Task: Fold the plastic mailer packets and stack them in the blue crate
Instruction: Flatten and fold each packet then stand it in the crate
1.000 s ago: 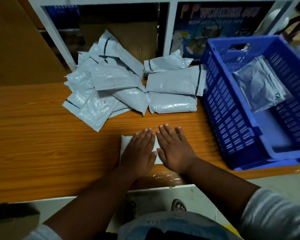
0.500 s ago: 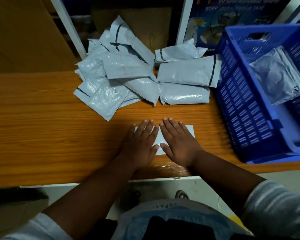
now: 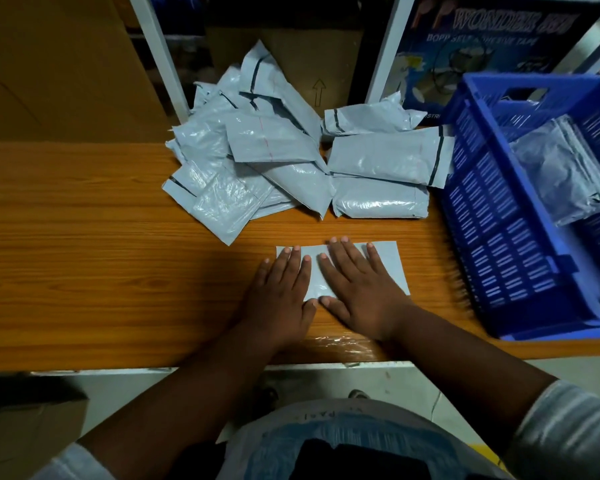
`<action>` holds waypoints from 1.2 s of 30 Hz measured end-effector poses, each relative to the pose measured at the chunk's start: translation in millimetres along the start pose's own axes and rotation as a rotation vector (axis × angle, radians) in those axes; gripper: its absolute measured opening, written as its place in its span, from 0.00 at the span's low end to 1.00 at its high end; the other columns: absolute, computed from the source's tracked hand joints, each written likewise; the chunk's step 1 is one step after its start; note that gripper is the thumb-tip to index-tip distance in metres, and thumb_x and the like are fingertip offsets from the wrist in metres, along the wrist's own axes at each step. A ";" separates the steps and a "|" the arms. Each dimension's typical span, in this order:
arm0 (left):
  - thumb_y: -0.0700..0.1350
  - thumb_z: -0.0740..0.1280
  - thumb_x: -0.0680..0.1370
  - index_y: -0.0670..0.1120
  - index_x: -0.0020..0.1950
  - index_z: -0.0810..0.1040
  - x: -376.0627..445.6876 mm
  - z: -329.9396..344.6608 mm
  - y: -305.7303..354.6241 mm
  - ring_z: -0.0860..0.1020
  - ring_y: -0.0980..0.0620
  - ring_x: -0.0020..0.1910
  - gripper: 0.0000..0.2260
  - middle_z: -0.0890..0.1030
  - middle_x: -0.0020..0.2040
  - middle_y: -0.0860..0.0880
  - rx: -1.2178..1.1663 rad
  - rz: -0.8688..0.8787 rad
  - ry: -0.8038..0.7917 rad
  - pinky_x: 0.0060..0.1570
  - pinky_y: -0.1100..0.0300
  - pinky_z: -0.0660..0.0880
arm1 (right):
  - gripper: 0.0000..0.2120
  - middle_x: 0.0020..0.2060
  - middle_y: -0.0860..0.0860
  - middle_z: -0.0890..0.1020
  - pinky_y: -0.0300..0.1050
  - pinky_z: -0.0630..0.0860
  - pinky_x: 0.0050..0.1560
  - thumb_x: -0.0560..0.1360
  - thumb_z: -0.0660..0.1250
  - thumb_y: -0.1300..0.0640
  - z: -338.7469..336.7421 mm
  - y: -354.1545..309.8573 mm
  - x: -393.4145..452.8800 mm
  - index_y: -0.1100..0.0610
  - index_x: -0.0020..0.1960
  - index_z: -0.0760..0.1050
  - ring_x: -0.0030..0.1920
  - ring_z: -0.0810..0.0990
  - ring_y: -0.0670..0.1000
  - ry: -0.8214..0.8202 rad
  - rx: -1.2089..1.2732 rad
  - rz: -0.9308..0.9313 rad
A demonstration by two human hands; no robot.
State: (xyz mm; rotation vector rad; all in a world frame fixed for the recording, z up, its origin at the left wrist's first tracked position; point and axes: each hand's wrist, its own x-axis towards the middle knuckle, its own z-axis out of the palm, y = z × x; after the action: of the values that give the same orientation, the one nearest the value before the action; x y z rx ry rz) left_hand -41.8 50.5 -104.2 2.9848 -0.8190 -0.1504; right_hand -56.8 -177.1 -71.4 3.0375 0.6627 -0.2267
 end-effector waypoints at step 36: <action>0.62 0.50 0.80 0.45 0.88 0.52 38.8 -18.8 69.4 0.49 0.42 0.87 0.39 0.50 0.88 0.42 0.001 0.126 -0.132 0.83 0.39 0.52 | 0.32 0.86 0.52 0.54 0.58 0.51 0.84 0.87 0.49 0.37 -1.0 64.2 -27.8 0.51 0.86 0.54 0.86 0.51 0.53 -0.058 0.494 0.185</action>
State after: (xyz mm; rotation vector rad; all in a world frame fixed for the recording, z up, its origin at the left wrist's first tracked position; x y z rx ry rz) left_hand -41.7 -28.7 -84.1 2.9386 -1.0178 -0.3447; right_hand -55.0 -246.8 -66.8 3.5118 0.3579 -0.5449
